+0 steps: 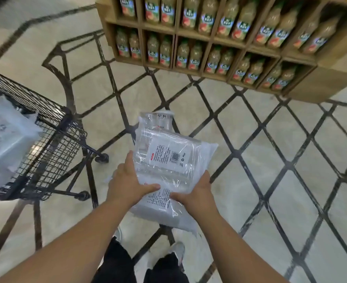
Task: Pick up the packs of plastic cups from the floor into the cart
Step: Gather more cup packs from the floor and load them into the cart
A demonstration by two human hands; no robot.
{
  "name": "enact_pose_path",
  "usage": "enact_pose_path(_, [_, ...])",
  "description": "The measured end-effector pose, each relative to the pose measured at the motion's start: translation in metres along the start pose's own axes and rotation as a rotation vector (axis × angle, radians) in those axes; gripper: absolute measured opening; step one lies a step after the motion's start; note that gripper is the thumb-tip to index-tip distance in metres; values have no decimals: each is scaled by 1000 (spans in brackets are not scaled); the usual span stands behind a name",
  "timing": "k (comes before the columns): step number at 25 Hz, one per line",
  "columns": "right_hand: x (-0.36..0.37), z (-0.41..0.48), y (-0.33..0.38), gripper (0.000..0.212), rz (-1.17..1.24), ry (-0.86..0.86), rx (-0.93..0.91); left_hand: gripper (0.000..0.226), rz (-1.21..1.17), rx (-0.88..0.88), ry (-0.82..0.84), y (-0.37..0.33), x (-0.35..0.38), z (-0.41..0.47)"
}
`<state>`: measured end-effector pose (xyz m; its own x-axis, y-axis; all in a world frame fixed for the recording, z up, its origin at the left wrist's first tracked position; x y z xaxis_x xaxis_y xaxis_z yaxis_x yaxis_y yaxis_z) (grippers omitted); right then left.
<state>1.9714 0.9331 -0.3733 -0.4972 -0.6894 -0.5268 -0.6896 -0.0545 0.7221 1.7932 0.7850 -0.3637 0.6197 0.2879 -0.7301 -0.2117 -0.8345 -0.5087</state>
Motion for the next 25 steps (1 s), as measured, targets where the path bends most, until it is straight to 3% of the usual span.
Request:
enact_pose_path(6, [-53, -24, 85, 128, -50, -11, -152, 141, -80, 73, -107, -46, -85, -38])
enact_pose_path(13, [-38, -34, 171, 136, -60, 8, -262, 141, -47, 104, -171, -40, -172, -48])
enact_pose_path(25, [89, -48, 313, 127, -113, 145, -471, 146, -201, -14, -320, 94, -284, -27])
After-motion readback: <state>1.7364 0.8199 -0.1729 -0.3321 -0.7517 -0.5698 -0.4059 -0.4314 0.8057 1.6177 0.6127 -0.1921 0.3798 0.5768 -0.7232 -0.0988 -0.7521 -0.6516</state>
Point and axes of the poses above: each hand's wrist, its own z-axis towards the middle knuckle, its own x-axis out of the palm, y = z × x, the point moved 4 cm from there along z, towards the middle knuckle, and after that the axes turned 3 degrees about -x, right-handed, at the moved point
